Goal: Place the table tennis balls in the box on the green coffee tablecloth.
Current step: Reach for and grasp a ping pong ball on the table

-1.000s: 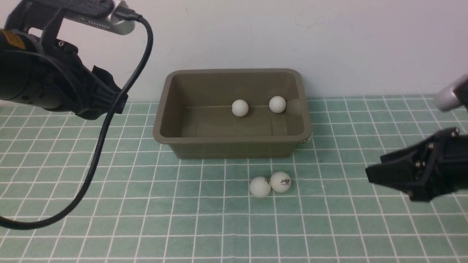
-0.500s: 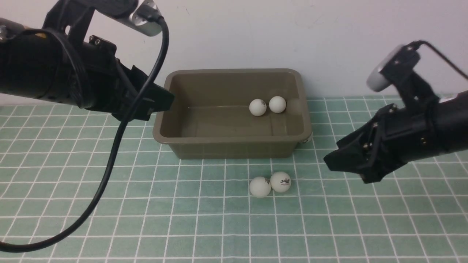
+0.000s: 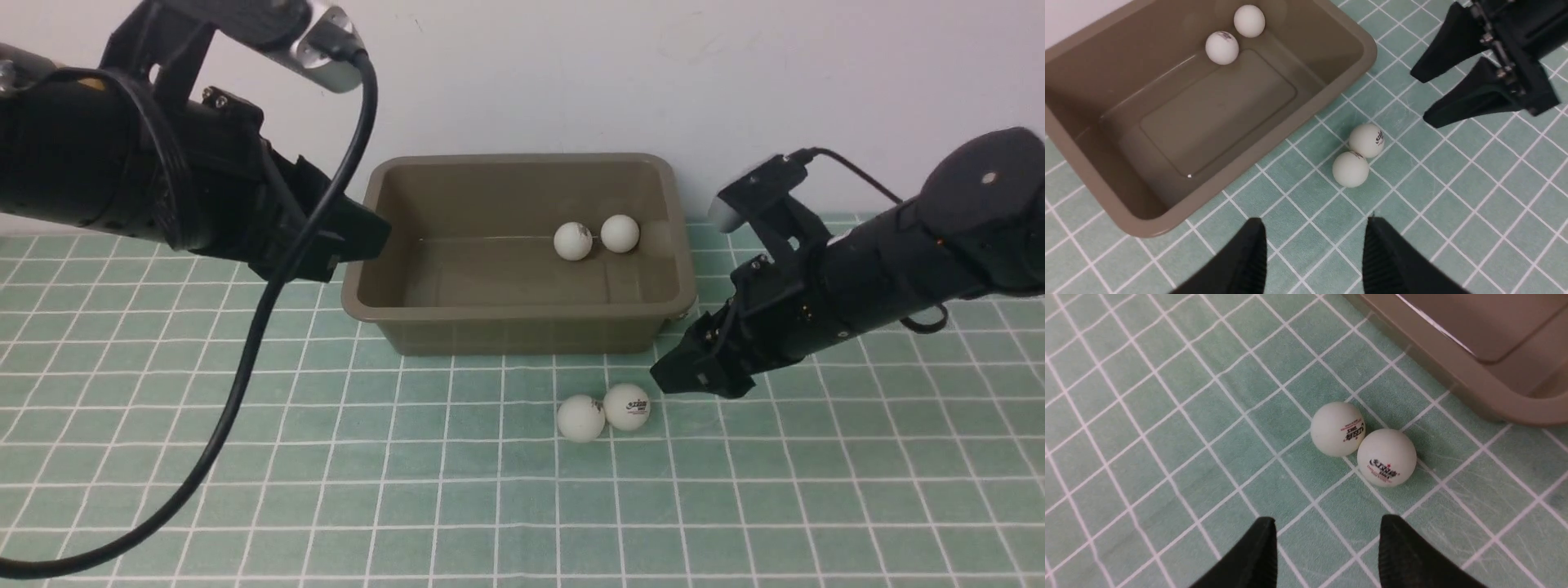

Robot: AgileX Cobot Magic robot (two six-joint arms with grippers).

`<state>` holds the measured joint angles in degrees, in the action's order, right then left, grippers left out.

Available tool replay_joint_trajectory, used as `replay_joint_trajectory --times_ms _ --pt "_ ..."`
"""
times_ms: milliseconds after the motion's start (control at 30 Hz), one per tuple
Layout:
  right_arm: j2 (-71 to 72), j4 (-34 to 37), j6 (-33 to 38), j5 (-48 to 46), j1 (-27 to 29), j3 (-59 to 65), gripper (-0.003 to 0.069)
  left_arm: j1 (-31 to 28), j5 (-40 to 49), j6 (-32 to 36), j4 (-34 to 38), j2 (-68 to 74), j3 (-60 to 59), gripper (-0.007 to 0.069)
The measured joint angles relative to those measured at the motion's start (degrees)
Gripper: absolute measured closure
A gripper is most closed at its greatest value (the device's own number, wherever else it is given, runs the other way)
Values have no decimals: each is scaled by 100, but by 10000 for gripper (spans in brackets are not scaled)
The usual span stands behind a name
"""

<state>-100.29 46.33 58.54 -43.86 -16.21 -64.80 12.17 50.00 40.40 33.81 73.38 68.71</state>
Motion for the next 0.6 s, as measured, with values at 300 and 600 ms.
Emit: replay_joint_trajectory --times_ms 300,600 --pt "-379 502 -27 140 -13 0 159 0 101 0 0 0 0 325" --pt "-687 865 -44 462 -202 -9 158 0 136 0 5 0 0 325"
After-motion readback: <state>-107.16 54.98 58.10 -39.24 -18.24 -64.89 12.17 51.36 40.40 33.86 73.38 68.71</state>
